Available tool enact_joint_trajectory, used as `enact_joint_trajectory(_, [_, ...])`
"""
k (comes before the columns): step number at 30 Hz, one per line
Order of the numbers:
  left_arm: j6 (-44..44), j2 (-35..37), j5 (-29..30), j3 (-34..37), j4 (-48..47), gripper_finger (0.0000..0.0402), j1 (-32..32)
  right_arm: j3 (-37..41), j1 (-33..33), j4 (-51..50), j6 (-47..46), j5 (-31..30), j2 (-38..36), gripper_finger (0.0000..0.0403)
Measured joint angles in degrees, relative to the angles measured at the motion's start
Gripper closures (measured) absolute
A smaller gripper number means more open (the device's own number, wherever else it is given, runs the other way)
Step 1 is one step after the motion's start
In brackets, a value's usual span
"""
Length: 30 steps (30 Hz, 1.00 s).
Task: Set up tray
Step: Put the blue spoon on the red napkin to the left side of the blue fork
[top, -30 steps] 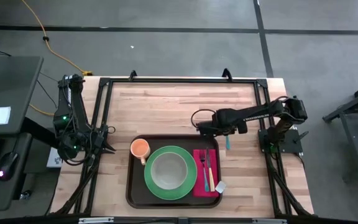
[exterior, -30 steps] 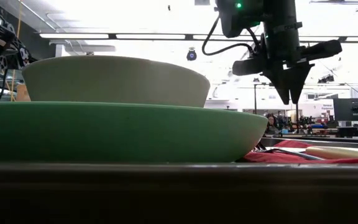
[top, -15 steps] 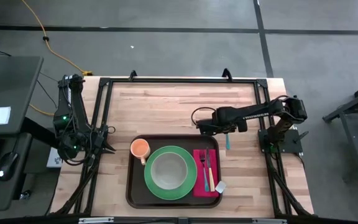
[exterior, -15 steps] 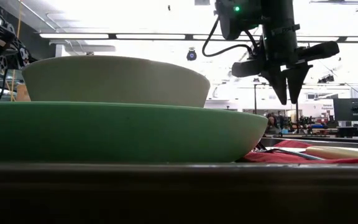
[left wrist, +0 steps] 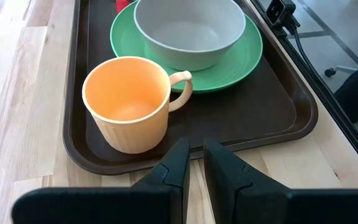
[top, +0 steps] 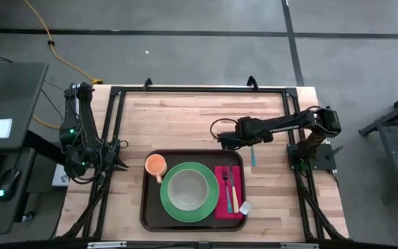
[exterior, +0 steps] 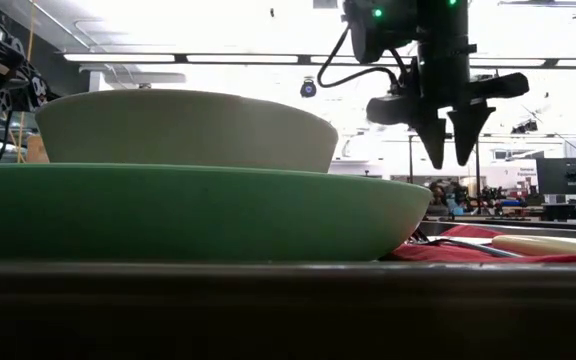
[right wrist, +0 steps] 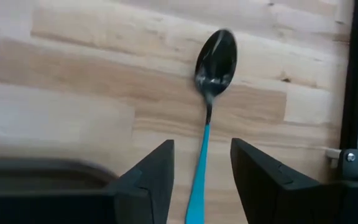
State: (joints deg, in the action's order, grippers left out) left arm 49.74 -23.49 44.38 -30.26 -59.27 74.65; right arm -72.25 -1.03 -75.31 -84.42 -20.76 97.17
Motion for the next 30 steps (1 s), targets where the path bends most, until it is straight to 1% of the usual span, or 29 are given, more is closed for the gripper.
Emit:
enact_joint_trajectory(7, [0.0,0.0,0.0,0.0,0.0,0.0323,0.0,0.0,-0.2,0.2,0.9,2.1,0.0,0.0260])
enact_joint_trajectory(11, [0.0,0.0,0.0,0.0,-0.1,0.0323,0.0,0.1,1.8,0.2,1.0,4.4,0.0,0.0262])
enact_joint_trajectory(13, [0.0,0.0,0.0,0.0,-0.2,0.0323,0.0,1.6,3.0,1.3,1.1,5.2,0.0,0.0262])
enact_joint_trajectory(16, [0.0,0.0,0.1,0.0,-0.2,0.0323,0.0,6.0,4.6,5.0,2.4,8.5,0.0,0.0263])
enact_joint_trajectory(19, [0.0,0.0,0.1,0.0,-0.2,0.0323,0.0,10.6,5.9,8.5,1.6,10.6,-0.1,0.0263])
enact_joint_trajectory(24, [0.0,0.0,0.1,0.0,-0.2,0.0323,0.0,14.9,6.9,14.4,1.1,10.8,-1.3,0.0265])
enact_joint_trajectory(30, [0.6,0.0,0.1,0.0,-0.2,0.0323,0.0,19.2,9.0,25.3,5.6,11.8,-1.6,0.0274])
